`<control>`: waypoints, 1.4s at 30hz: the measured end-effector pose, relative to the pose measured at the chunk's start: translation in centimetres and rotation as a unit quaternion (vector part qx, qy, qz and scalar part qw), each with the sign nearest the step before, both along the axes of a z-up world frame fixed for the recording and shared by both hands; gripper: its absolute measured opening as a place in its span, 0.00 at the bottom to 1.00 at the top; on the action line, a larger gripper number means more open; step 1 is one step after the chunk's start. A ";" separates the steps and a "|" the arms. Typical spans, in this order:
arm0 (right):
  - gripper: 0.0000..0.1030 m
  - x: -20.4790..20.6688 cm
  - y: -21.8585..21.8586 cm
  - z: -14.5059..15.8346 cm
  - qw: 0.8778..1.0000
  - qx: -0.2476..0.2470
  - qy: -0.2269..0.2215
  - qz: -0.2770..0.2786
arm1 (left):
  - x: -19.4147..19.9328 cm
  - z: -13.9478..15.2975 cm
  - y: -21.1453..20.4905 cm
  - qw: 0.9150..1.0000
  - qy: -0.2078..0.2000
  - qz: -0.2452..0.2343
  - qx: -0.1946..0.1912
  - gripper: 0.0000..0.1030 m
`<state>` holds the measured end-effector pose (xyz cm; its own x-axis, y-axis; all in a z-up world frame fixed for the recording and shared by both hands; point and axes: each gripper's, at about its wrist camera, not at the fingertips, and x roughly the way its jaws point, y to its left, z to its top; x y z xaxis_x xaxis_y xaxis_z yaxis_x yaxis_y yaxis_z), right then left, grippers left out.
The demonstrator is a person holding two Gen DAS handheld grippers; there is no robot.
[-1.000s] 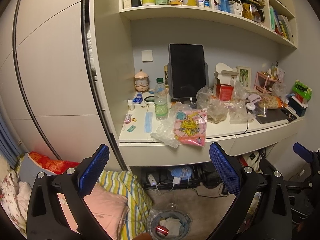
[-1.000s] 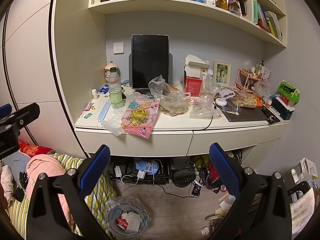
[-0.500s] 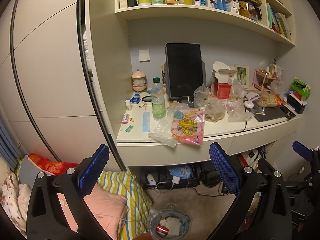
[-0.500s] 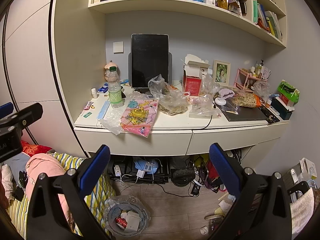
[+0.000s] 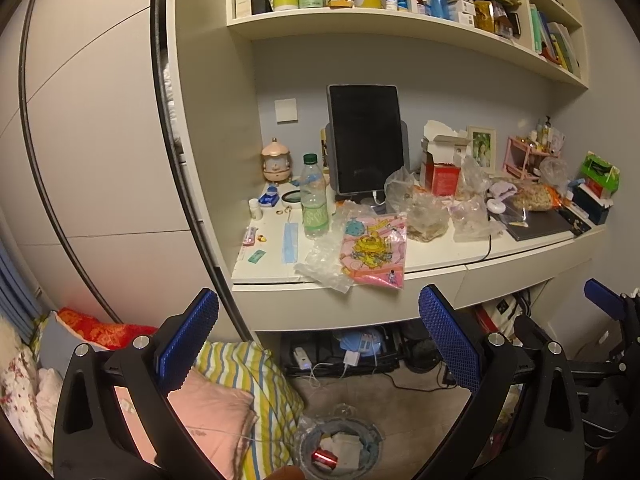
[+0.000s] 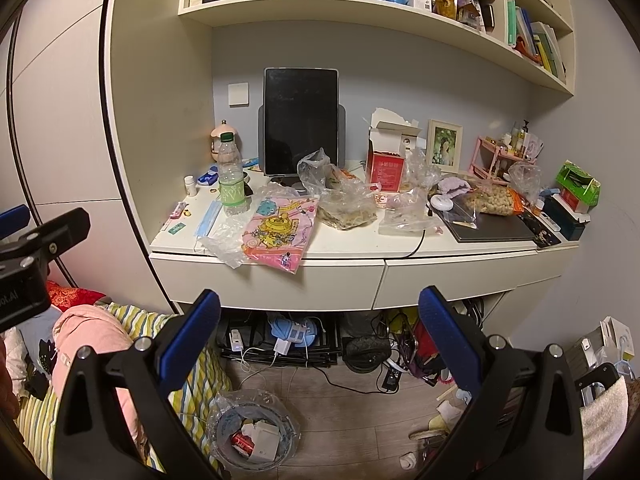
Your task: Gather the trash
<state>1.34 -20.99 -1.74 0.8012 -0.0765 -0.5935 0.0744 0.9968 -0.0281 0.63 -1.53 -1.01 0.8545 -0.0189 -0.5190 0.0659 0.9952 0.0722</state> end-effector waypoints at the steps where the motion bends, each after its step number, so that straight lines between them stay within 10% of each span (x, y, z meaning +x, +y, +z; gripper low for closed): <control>1: 0.94 0.0 0.0 0.0 1.000 0.000 0.000 0.000 | 0.0 0.0 0.0 1.000 0.000 0.001 0.000 0.95; 42: 0.94 -0.3 7.2 -1.4 0.999 0.002 0.027 0.044 | -1.3 -3.7 8.7 0.999 0.035 0.040 -0.006 0.95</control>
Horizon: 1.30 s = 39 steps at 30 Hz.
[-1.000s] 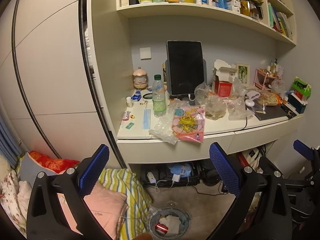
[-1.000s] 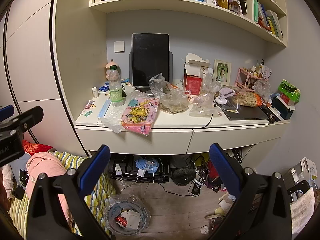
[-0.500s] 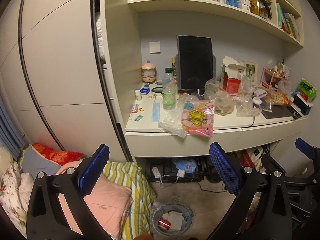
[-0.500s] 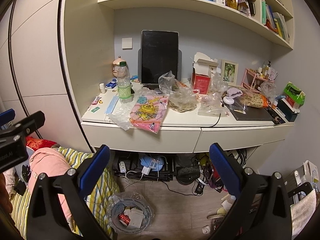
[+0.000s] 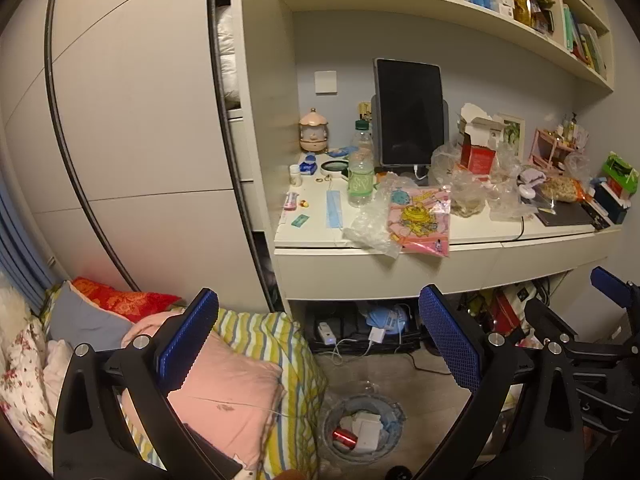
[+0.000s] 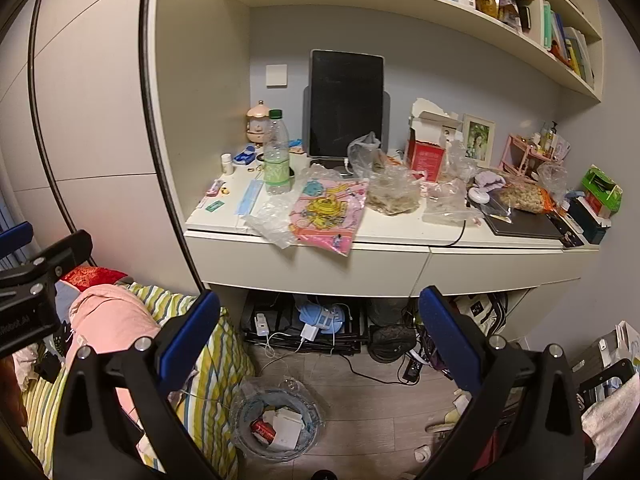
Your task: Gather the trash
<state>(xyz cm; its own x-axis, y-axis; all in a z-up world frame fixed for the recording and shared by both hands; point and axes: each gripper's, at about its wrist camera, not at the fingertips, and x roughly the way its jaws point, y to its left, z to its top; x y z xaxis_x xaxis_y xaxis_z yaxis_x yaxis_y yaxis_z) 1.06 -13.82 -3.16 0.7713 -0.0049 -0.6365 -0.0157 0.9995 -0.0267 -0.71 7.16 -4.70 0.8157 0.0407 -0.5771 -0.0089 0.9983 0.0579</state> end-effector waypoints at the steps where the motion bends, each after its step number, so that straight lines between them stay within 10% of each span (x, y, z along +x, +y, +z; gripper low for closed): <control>1: 0.94 -0.1 0.3 0.0 1.000 0.000 0.000 0.001 | 0.0 -0.1 0.5 1.000 0.001 -0.004 -0.003 0.95; 11: 0.94 -2.0 3.1 0.9 0.998 -0.006 -0.061 -0.007 | -0.7 -1.3 3.5 0.996 -0.004 -0.080 -0.037 0.95; 25: 0.94 -2.2 2.7 1.6 0.999 -0.015 -0.024 -0.029 | 0.2 -2.8 3.1 0.989 -0.003 -0.140 -0.038 0.95; 39: 0.94 9.3 -3.2 1.5 0.998 0.000 -0.039 0.047 | 11.6 -4.5 -3.7 0.994 -0.001 -0.107 -0.005 0.95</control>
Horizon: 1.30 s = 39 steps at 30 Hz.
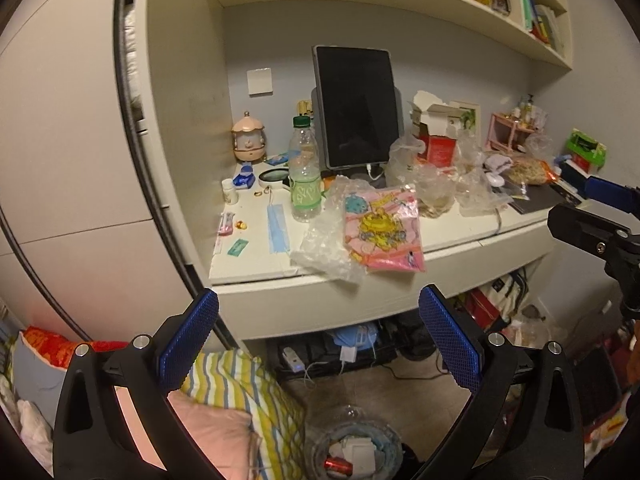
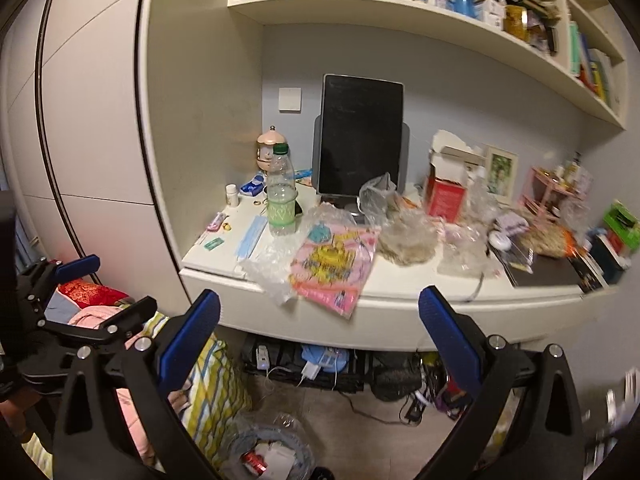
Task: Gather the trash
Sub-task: 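Move the left tool to the green-capped bottle and close on it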
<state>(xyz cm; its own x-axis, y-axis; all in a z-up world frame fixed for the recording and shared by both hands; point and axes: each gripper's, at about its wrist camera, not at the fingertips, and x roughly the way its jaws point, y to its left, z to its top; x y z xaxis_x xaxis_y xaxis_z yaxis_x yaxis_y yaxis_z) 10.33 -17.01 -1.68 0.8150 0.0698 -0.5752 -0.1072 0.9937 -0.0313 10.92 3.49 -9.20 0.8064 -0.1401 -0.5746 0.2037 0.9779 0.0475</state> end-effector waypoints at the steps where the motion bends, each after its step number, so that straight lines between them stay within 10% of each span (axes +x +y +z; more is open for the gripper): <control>1: 0.94 1.8 -1.0 -0.3 1.000 0.001 0.001 0.007 | 0.9 -0.1 -0.5 1.000 0.000 0.002 0.001 0.95; 16: 0.94 18.6 -5.6 -3.5 0.993 0.048 0.034 0.103 | 19.1 -1.5 -5.4 0.997 0.007 0.073 0.011 0.95; 39: 0.94 33.2 -3.7 -7.2 0.986 0.057 0.052 0.146 | 34.7 -7.5 -5.6 0.998 0.024 0.064 0.016 0.95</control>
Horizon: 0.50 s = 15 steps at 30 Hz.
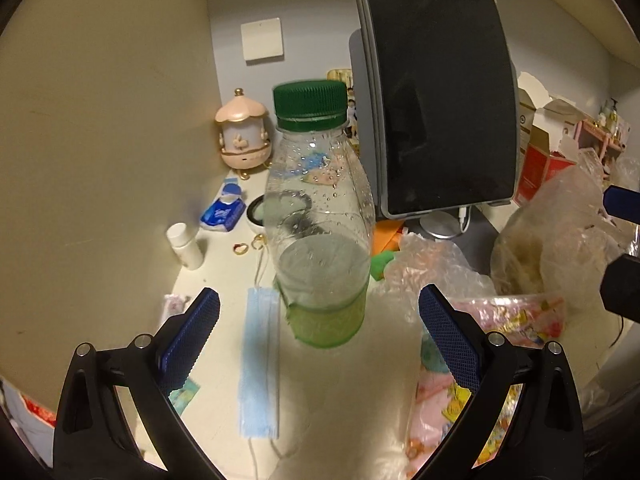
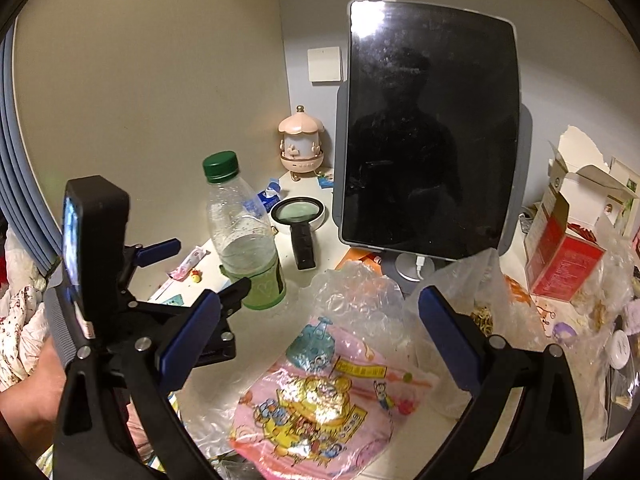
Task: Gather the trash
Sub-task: 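Move the left tool to the green-capped bottle and close on it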
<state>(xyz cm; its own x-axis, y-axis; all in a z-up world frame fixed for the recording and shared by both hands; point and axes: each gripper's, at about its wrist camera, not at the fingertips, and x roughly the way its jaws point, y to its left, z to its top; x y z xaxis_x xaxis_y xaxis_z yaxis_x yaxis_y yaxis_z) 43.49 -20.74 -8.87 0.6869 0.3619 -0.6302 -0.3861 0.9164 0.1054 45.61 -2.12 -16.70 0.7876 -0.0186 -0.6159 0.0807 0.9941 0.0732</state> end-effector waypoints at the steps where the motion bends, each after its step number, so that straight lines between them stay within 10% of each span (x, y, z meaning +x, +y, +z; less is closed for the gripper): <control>1: 0.94 0.4 0.0 -0.1 1.000 -0.001 0.000 0.001 | 0.3 -0.2 -0.1 1.000 0.000 -0.001 0.000 0.95; 15: 0.94 3.5 0.5 -1.8 1.000 -0.018 0.012 -0.001 | 4.3 -2.4 -0.5 1.000 -0.005 0.001 -0.026 0.86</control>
<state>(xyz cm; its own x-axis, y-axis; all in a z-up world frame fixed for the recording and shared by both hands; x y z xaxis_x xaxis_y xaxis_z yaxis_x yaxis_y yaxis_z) 46.98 -20.27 -10.66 0.6724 0.3373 -0.6589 -0.3827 0.9204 0.0806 49.89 -2.59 -19.10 0.7941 -0.0487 -0.6059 0.0788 0.9966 0.0231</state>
